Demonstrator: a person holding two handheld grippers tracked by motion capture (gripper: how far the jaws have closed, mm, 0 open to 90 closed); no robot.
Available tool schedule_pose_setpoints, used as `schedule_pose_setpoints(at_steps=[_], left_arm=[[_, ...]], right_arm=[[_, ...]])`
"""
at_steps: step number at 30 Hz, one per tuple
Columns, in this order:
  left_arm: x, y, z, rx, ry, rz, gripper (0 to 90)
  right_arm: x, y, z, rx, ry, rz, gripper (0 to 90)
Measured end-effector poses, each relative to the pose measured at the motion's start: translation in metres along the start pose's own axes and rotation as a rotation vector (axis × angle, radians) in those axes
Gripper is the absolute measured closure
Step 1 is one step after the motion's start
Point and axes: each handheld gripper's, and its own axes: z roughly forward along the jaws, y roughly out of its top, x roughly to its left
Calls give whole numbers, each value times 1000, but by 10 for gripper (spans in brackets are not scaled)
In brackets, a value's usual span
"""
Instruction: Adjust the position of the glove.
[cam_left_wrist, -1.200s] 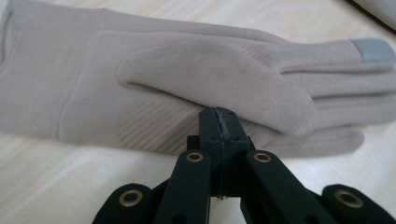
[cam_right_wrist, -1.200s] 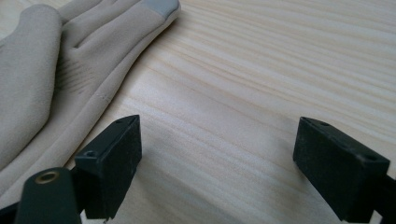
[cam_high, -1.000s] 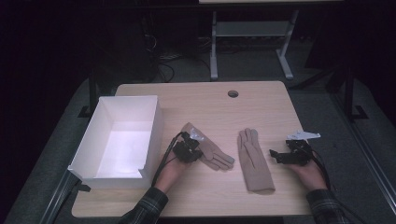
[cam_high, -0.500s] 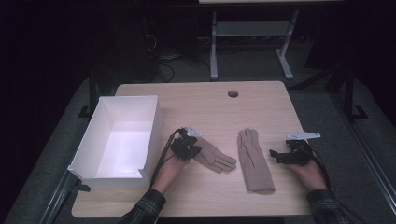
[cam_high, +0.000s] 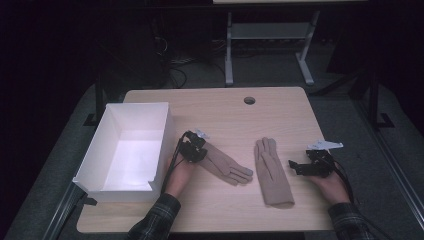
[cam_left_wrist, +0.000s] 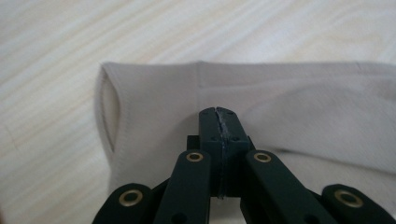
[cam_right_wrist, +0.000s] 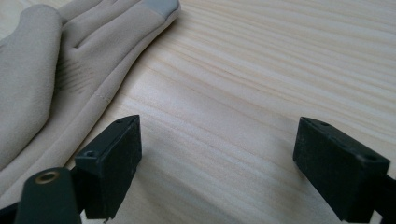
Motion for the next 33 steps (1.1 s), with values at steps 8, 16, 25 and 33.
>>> schedule_pose_setpoints(at_steps=[8,16,25,33], left_arm=[[-20,-12,-12,28,0,37,898],[-33,-32,-30,39,-89,61,898],[-54,-50,-47,56,-186,87,898],[-65,-48,-61,-20,-269,114,897]], right_arm=[[0,0,0,0,0,0,151],[0,0,0,0,0,0,151],[0,0,0,0,0,0,151],[0,0,0,0,0,0,151]])
